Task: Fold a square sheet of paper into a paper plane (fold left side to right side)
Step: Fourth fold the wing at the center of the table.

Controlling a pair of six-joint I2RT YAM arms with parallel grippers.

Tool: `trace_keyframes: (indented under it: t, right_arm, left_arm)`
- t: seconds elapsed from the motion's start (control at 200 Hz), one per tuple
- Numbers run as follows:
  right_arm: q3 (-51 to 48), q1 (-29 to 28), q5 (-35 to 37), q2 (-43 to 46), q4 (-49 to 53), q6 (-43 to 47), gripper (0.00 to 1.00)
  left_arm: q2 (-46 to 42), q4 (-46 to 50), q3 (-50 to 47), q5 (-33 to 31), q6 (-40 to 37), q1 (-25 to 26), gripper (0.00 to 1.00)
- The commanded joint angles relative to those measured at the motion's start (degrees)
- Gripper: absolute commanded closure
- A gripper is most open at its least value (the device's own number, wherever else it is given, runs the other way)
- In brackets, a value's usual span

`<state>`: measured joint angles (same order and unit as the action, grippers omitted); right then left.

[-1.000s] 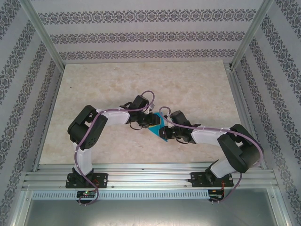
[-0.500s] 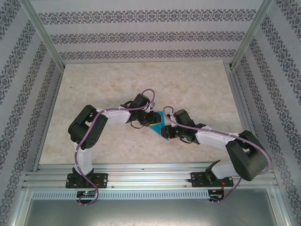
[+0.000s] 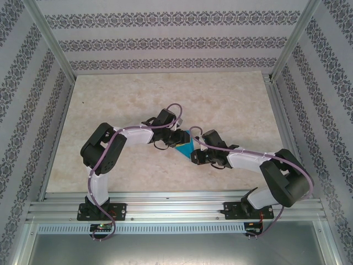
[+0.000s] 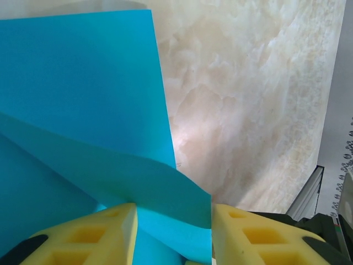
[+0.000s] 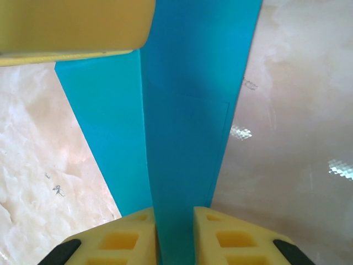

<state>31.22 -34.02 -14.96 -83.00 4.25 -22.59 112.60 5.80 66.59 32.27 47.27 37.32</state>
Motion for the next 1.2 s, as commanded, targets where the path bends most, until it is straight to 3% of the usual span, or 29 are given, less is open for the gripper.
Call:
trace_keyframes:
  t: [0.0, 0.3, 0.709, 0.949, 1.194]
  right_arm:
    - [-0.9, -0.3, -0.8, -0.1, -2.0, -0.5, 0.76]
    - [-0.9, -0.3, -1.7, 3.2, -0.9, -1.6, 0.73]
    - [-1.1, -0.3, -1.5, 0.5, -1.5, -2.0, 0.79]
    - [-2.1, 0.0, -2.8, 0.0, -3.0, -3.0, 0.9]
    - [-4.3, 0.7, -4.9, -1.1, -5.7, -4.7, 0.91]
  left_arm:
    - [1.2, 0.2, 1.6, -0.7, 0.3, 0.6, 0.59]
    - [1.3, 0.7, 1.8, -0.8, 0.1, 0.6, 0.59]
    - [1.3, 0.7, 2.0, -0.7, 0.1, 0.7, 0.58]
    - [1.5, 1.2, 2.7, -0.6, -0.2, 0.7, 0.58]
    - [2.3, 2.1, 4.2, -0.9, -0.7, 0.7, 0.57]
